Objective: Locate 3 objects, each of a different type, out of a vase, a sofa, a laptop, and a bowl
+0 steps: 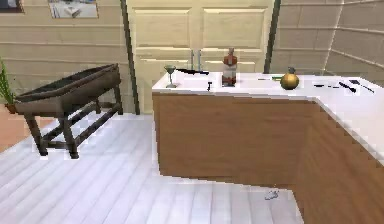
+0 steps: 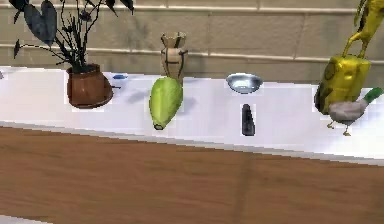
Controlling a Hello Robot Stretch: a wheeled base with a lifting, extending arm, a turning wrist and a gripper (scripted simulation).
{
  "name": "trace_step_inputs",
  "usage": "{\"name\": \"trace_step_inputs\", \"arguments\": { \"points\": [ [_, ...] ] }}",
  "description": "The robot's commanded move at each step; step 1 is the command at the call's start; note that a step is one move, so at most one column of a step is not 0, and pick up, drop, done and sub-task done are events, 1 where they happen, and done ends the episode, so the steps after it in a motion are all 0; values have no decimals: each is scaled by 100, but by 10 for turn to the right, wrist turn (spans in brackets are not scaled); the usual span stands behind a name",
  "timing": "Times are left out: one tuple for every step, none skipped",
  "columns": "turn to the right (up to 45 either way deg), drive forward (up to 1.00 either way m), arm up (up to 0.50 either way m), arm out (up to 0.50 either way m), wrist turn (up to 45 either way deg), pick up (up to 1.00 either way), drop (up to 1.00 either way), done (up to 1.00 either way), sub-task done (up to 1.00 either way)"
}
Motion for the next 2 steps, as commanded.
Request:
{"name": "trace_step_inputs", "arguments": {
  "points": [
    [-450,0,0,0,0,0,0,0,0],
    [-90,0,0,0,0,0,0,0,0]
  ]
}}
